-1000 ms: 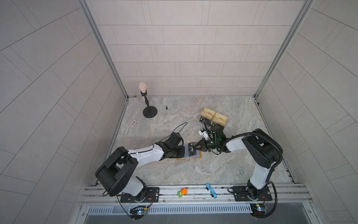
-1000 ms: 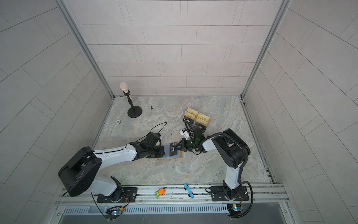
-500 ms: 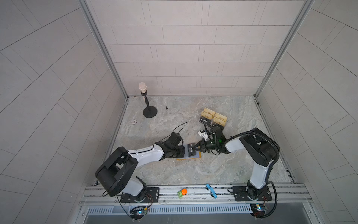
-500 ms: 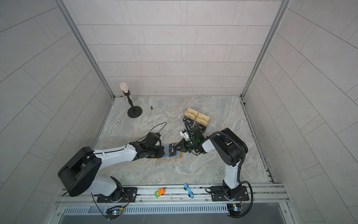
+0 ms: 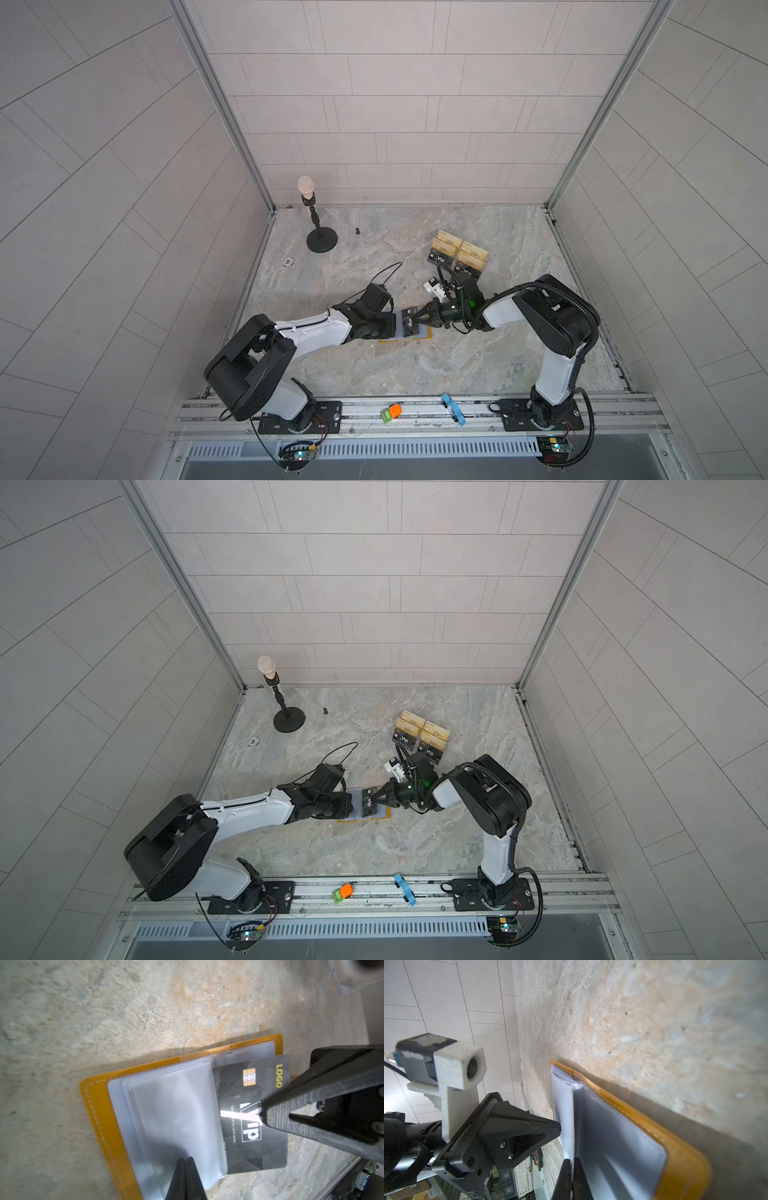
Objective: Insert credit cards into a card holder
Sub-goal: Insert the credit card into the card slot.
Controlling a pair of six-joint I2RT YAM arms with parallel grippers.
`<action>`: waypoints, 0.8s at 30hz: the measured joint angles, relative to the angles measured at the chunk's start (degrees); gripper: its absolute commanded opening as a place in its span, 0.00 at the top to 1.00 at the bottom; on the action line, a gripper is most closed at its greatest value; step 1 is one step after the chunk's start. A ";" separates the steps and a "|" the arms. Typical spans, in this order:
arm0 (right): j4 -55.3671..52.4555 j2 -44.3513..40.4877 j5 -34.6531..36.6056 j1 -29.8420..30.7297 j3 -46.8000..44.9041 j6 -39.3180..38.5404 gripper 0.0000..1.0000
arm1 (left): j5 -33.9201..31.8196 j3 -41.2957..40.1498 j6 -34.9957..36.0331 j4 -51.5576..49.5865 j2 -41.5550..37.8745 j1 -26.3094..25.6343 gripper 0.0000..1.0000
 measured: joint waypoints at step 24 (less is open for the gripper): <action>-14.99 -0.79 0.96 0.92 4.96 -8.41 0.67 | -0.46 0.00 0.85 -2.62 -1.88 0.20 0.77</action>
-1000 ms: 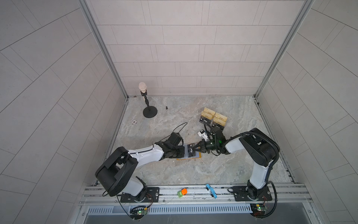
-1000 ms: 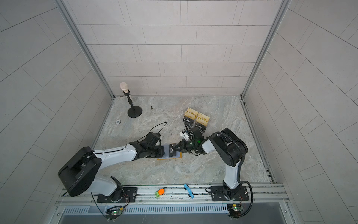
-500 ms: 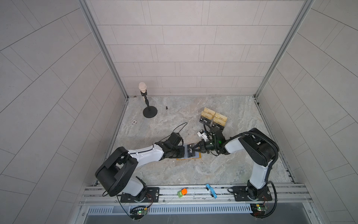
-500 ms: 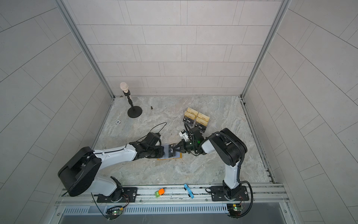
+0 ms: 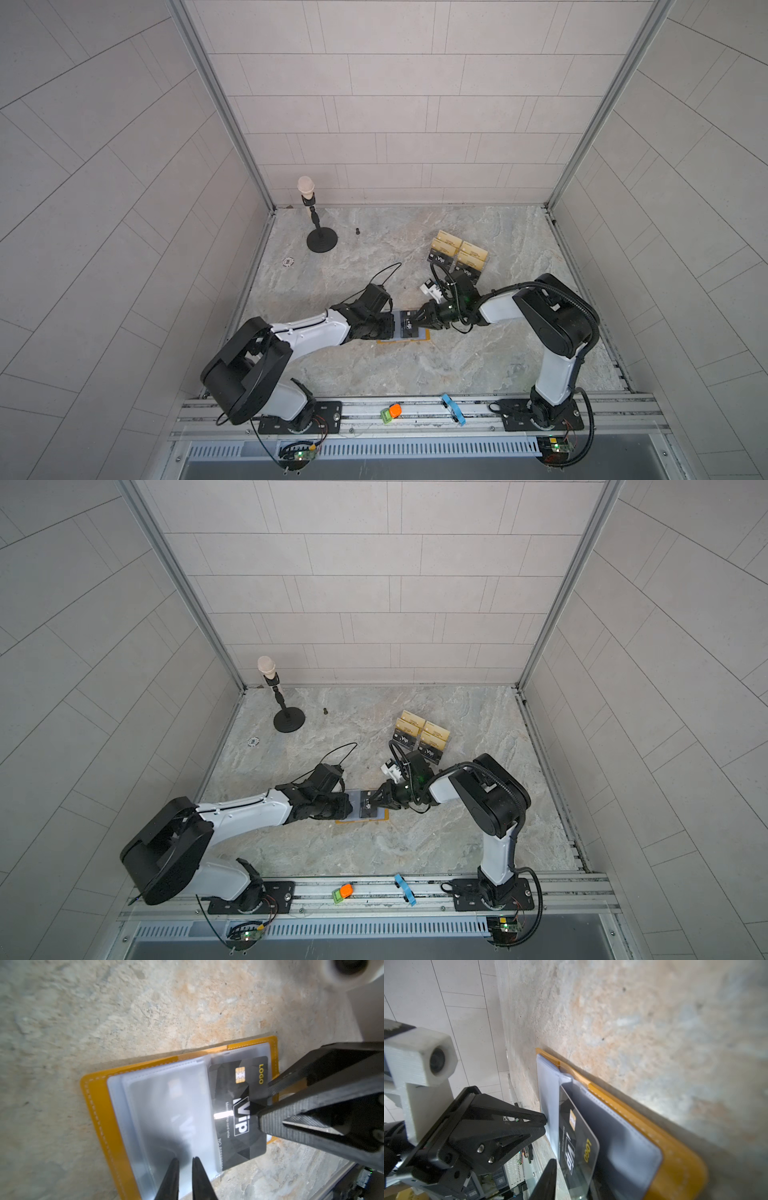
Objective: Insert credit cards into a card holder
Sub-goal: Insert the credit card into the card slot.
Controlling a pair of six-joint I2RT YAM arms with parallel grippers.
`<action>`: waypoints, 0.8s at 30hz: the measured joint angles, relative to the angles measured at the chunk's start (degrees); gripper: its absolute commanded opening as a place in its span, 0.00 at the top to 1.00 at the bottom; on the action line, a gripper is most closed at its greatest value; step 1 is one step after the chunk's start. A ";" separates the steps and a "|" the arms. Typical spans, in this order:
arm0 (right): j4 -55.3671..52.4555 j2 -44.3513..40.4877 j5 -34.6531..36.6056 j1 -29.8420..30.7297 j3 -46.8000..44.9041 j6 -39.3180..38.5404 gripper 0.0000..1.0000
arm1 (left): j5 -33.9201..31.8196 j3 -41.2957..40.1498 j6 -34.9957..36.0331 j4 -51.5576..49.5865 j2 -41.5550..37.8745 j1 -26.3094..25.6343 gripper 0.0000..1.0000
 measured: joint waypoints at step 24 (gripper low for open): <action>-26.23 -1.49 9.31 4.42 11.23 -11.10 0.59 | -1.36 0.00 0.57 -4.85 -4.39 4.04 0.76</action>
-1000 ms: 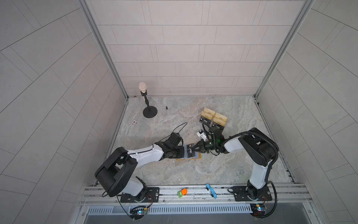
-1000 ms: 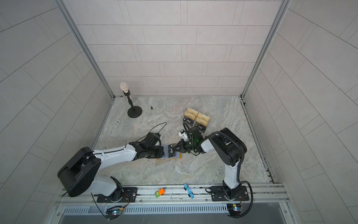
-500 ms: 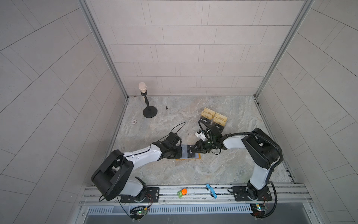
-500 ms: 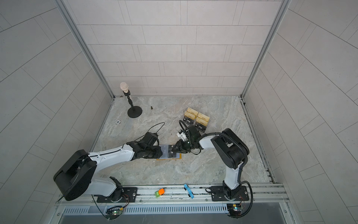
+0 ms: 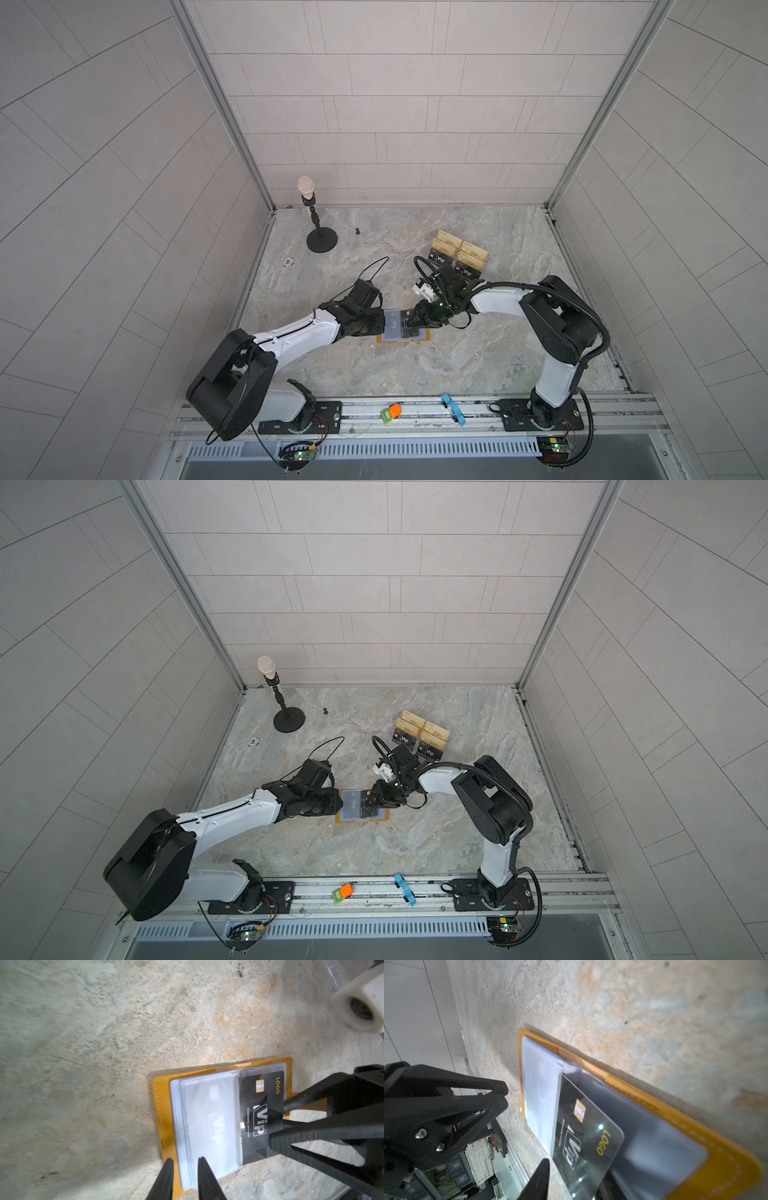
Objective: Insert credit cards into a card holder
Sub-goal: Insert the credit card into the card slot.
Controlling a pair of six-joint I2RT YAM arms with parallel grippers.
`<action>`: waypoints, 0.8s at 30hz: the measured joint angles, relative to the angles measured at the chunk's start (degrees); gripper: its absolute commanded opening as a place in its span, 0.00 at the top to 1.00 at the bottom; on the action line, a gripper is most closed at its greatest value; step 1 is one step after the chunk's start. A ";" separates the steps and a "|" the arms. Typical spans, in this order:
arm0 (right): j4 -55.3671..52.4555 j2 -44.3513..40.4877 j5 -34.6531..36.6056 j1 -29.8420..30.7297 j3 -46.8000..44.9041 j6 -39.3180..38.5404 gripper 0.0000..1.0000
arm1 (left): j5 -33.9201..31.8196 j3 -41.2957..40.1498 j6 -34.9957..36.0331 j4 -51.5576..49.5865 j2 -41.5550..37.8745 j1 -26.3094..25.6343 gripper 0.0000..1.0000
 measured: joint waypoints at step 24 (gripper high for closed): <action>-13.99 -0.79 14.84 7.82 7.61 -1.88 0.49 | -1.55 -1.27 -0.39 1.57 2.75 0.28 1.00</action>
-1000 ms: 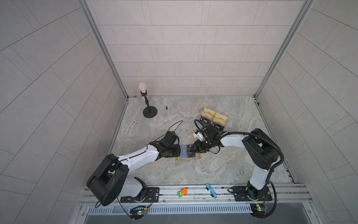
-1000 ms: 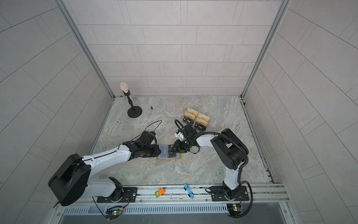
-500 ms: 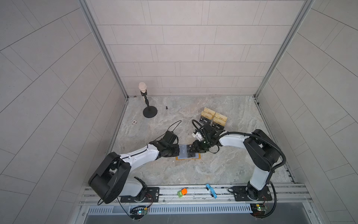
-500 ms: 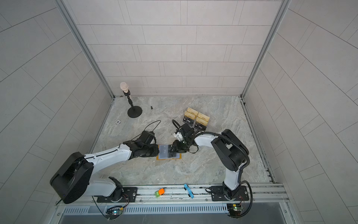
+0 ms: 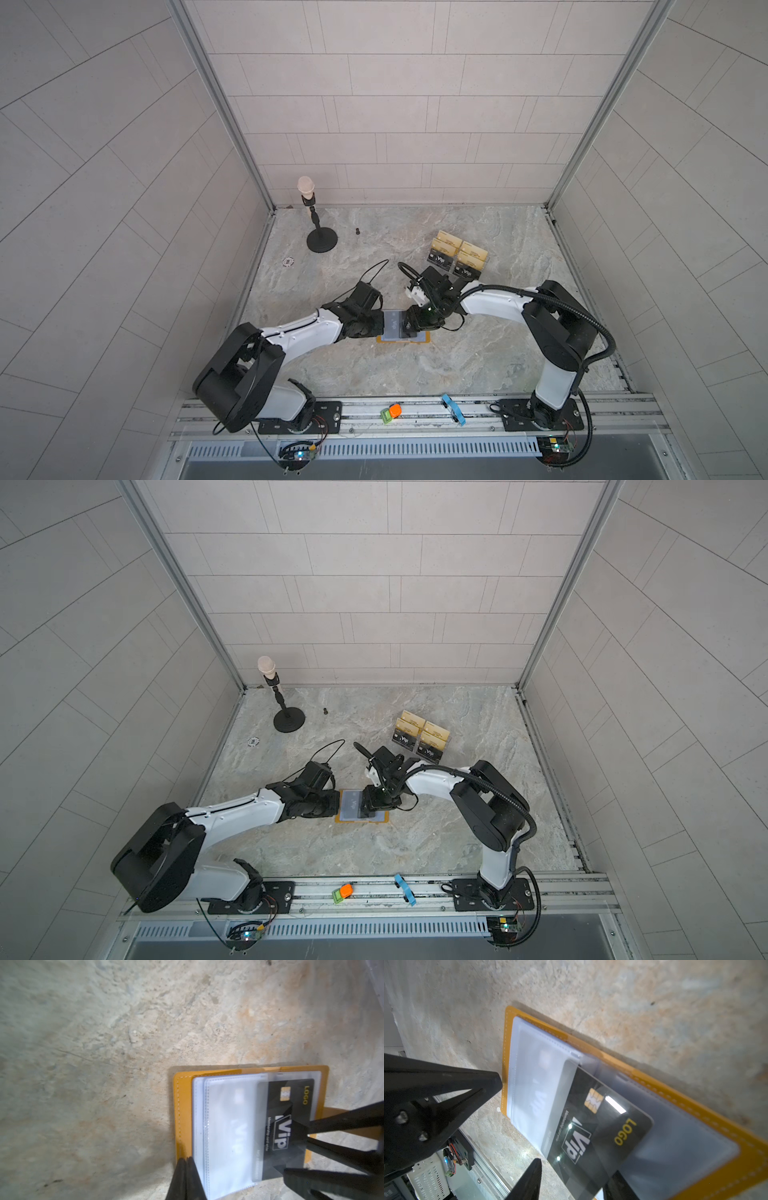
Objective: Insert credit cards into a card holder
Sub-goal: Insert the credit card into the card slot.
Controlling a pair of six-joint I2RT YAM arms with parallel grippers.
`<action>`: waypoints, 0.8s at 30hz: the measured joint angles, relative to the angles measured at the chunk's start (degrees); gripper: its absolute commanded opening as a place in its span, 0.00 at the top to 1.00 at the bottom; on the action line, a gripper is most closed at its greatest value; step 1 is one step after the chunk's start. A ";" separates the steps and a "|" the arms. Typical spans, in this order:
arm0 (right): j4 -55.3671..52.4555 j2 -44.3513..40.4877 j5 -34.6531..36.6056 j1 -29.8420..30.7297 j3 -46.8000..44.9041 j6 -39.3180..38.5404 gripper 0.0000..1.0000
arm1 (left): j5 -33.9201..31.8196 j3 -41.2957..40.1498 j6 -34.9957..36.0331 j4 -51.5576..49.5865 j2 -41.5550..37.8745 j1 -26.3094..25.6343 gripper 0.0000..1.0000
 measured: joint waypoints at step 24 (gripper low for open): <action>1.46 2.80 2.27 3.61 3.48 1.20 0.42 | 2.49 -3.34 -1.14 7.87 0.68 1.33 1.00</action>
